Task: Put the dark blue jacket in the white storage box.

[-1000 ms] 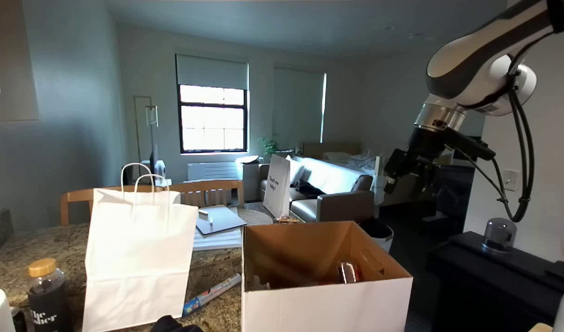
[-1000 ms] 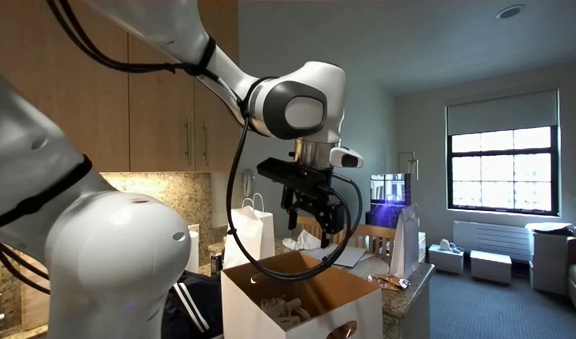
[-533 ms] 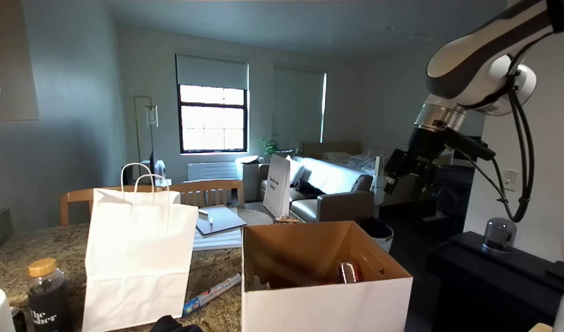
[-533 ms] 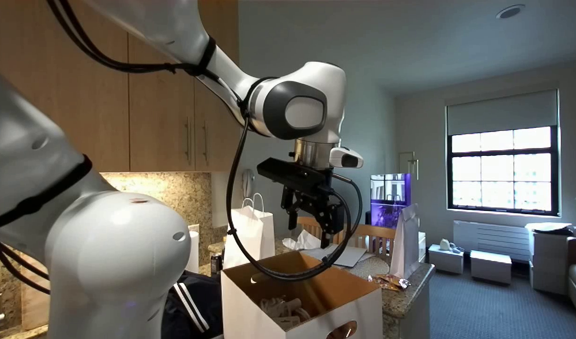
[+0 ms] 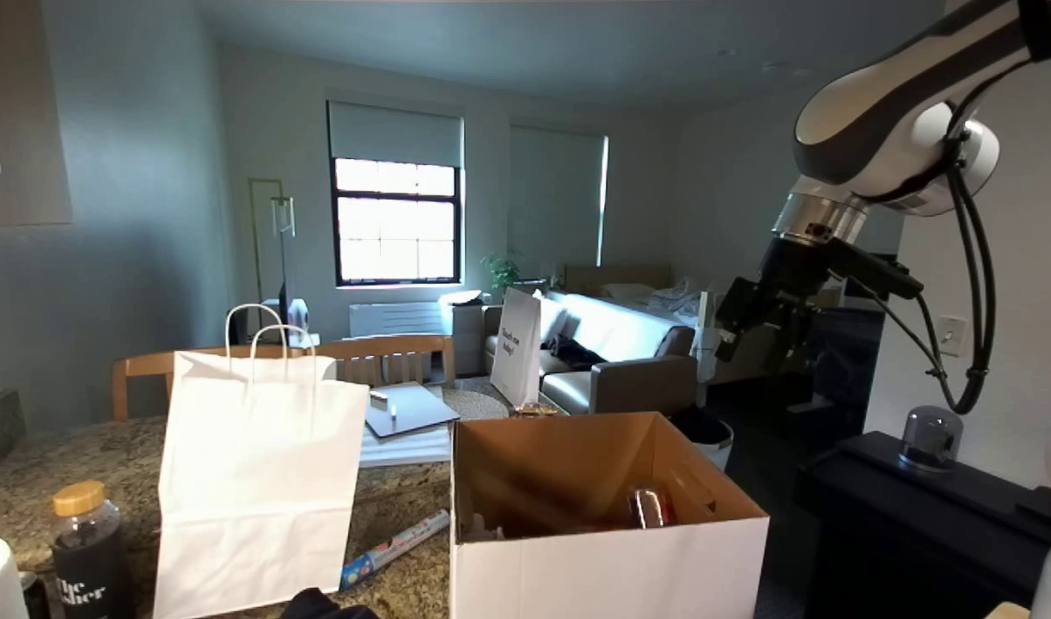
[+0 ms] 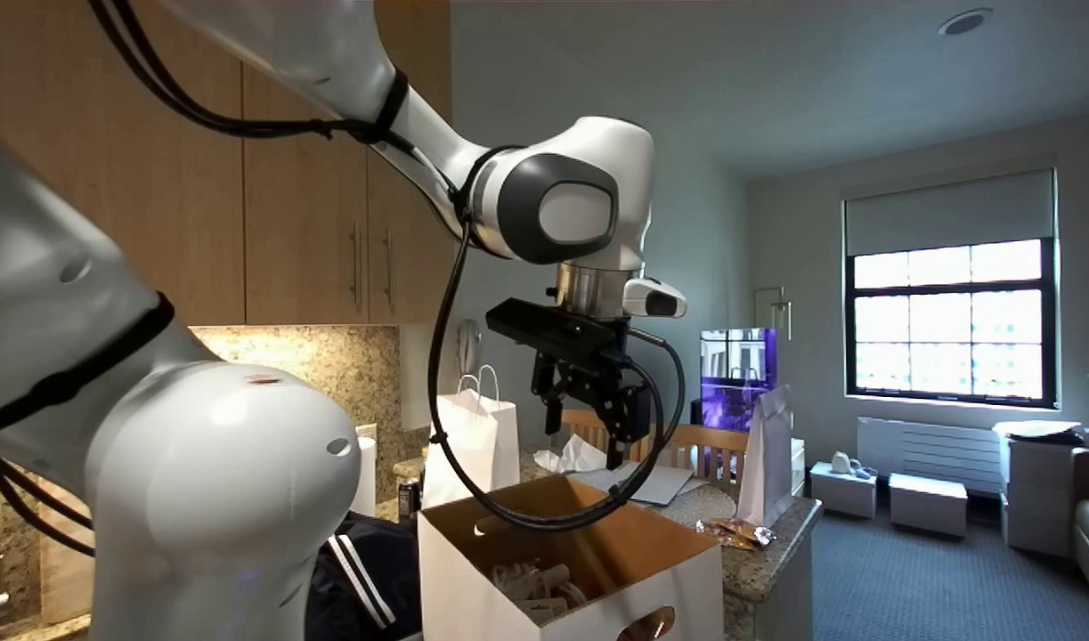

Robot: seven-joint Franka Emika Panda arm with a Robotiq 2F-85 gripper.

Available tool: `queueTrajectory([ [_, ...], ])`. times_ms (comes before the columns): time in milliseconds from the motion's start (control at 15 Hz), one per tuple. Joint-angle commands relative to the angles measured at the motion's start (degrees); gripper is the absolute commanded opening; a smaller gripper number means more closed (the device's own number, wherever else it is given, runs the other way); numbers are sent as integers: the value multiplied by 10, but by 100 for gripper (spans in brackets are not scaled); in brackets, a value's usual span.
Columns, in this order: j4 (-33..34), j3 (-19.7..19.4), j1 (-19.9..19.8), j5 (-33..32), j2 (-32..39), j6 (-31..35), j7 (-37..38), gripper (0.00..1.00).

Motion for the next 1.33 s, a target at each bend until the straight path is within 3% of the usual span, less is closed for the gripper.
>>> queueTrajectory([
  [0,2,31,10,22,7,8,-3,100],
  [400,2,157,89,18,70,46,44,100],
  [667,2,251,111,-8,117,120,122,100],
  [1133,14,239,116,-3,119,107,117,100],
  [1267,29,262,120,-19,130,114,126,100],
])
